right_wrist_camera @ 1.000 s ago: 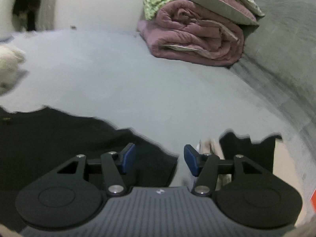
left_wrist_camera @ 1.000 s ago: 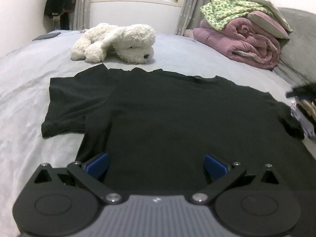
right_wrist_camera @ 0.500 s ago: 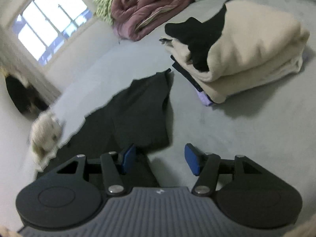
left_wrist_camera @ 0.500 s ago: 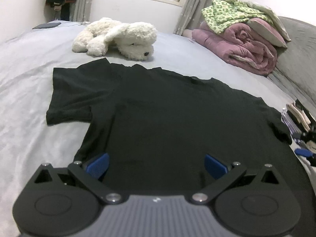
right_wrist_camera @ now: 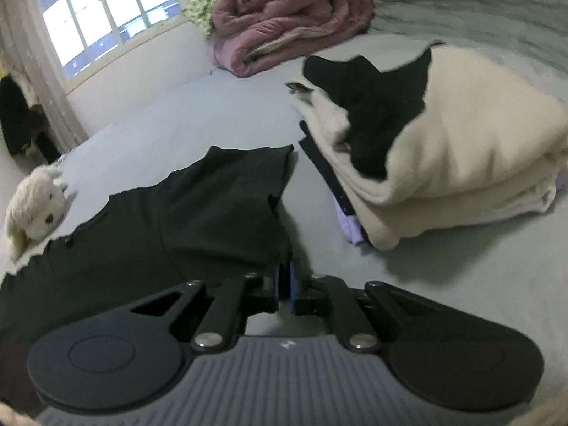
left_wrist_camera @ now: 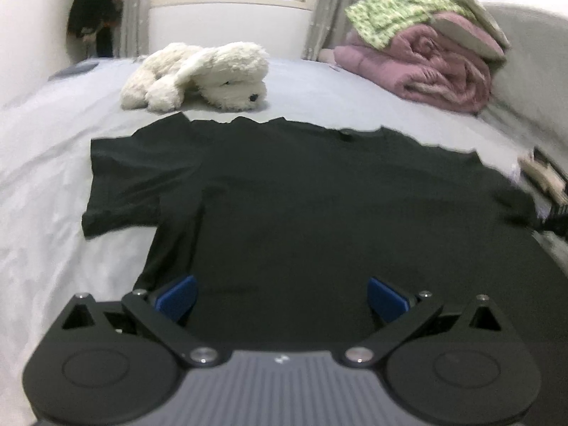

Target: Fold clothes

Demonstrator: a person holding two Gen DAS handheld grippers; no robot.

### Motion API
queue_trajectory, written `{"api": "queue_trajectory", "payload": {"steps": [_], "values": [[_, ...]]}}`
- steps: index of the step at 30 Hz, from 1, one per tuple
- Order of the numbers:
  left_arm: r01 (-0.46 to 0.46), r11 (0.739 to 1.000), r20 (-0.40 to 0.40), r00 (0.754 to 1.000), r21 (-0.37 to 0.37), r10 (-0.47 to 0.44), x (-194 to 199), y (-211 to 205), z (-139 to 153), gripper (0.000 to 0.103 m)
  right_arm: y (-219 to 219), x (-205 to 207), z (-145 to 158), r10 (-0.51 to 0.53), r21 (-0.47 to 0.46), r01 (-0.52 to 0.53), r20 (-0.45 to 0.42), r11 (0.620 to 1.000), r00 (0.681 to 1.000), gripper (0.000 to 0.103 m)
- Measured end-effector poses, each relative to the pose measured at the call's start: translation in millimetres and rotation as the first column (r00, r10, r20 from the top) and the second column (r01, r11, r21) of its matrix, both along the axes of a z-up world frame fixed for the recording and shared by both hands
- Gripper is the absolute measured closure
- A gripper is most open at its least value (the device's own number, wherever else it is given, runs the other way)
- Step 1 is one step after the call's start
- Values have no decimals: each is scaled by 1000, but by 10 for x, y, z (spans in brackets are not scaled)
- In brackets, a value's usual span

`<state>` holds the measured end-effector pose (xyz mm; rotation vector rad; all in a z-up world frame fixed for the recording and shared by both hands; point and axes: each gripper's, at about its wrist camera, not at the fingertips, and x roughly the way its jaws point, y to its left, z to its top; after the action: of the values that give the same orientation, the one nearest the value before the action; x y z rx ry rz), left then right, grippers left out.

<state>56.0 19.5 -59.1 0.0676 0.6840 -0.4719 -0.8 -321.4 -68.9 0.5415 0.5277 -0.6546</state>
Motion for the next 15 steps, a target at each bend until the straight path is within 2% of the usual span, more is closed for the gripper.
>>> {"api": "queue_trajectory", "payload": {"steps": [1, 2, 3, 4, 5, 8, 12, 15], "values": [[4, 1000, 7, 1000, 15, -4, -10, -15, 0, 0, 20, -3, 25, 0, -2, 0, 0, 1000, 1000, 92], [7, 1000, 11, 1000, 25, -7, -18, -25, 3, 0, 43, -8, 53, -4, -6, 4, -1, 1000, 1000, 78], [5, 1000, 9, 1000, 15, -5, -17, -14, 15, 0, 74, -25, 87, -13, -20, 13, -1, 1000, 1000, 70], [1, 1000, 6, 1000, -2, -1, -12, 8, 27, 0, 110, -57, 119, -18, -43, 18, 2, 999, 1000, 54], [-4, 1000, 0, 1000, -29, 4, 1, 40, 42, 0, 145, -90, 151, -23, -65, 24, 4, 998, 1000, 44], [-28, 995, -16, 1000, -101, 27, 54, 136, 69, 0, 234, -168, 216, 0, -111, 1, 17, 994, 1000, 42], [-21, 996, -6, 1000, -90, 20, 81, 172, 0, 0, 364, -108, 192, 83, -121, -82, 2, 989, 997, 41], [-17, 998, -7, 1000, -55, 17, 72, 138, 33, 0, 476, -22, 105, 145, -121, -150, -49, 981, 988, 41]]}}
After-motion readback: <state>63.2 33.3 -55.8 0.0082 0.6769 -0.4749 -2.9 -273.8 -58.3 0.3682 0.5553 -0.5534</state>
